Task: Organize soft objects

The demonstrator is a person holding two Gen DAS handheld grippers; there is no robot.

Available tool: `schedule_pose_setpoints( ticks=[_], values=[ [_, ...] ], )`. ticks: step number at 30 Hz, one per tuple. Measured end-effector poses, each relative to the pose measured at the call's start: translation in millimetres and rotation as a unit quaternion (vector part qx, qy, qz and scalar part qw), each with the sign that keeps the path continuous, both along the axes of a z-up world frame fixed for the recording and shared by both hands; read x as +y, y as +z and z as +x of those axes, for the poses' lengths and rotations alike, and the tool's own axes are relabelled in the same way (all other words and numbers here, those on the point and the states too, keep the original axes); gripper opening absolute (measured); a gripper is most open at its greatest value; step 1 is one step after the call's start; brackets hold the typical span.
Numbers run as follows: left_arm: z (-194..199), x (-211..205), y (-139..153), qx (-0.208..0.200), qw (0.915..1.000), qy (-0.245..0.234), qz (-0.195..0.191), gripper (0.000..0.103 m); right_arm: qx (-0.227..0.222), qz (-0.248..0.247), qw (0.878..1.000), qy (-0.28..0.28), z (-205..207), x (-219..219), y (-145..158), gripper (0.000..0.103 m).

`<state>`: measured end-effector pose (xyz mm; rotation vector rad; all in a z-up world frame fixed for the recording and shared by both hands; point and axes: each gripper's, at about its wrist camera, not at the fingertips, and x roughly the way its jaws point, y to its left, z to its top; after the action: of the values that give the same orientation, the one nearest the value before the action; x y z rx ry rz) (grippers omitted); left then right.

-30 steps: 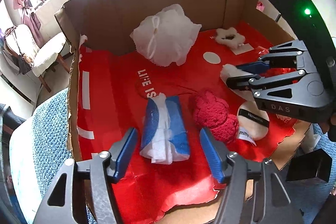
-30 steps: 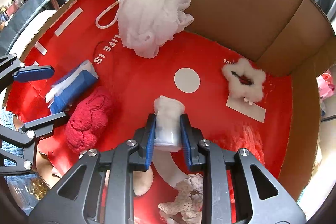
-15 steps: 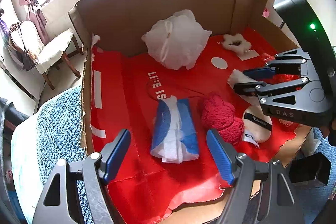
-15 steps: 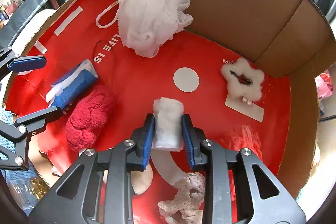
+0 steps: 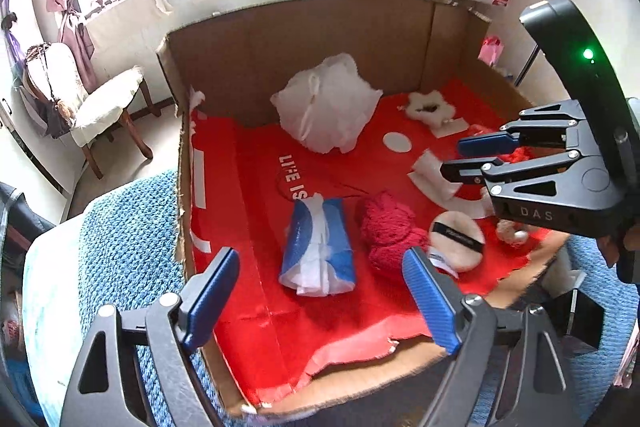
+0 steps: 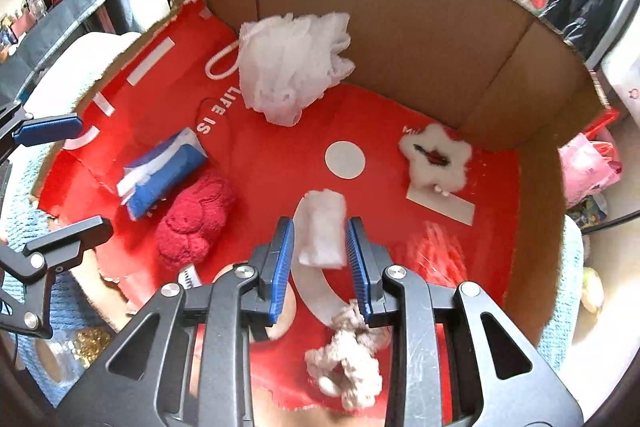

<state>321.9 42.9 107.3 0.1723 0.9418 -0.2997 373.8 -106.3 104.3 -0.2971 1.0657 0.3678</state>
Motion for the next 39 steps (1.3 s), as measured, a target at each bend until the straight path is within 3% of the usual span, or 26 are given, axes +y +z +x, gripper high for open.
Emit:
schedule_pose_setpoints(
  ticks=[2, 3, 4, 14, 23, 32, 39],
  values=[
    [-9, 1, 7, -0.010, 0.9999, 0.001, -0.008, 0.091, -0.008, 0.007, 1.000, -0.001, -9, -4, 8, 0.050],
    [-14, 0, 11, -0.016, 0.9998, 0.002, -0.014, 0.092, -0.016, 0.009, 1.000, -0.002, -14, -6, 13, 0.068],
    [-18, 1, 14, -0.021, 0.9996, 0.002, -0.020, 0.092, -0.030, 0.010, 0.999, -0.002, -20, -8, 19, 0.070],
    [-79, 4, 48, -0.084, 0.9941, 0.016, -0.066, 0.103, -0.091, 0.035, 0.995, -0.023, -80, -34, 66, 0.070],
    [-143, 13, 69, -0.145, 0.9842, 0.030, -0.097, 0.103, -0.162, 0.074, 0.983, -0.050, -156, -76, 98, 0.081],
    [-207, 16, 67, -0.195, 0.9752, 0.037, -0.097, 0.103, -0.199, 0.104, 0.970, -0.094, -233, -121, 91, 0.082],
    [-244, 7, 43, -0.203, 0.9735, 0.027, -0.101, 0.103, -0.215, 0.097, 0.964, -0.120, -285, -136, 69, 0.083]
  ],
)
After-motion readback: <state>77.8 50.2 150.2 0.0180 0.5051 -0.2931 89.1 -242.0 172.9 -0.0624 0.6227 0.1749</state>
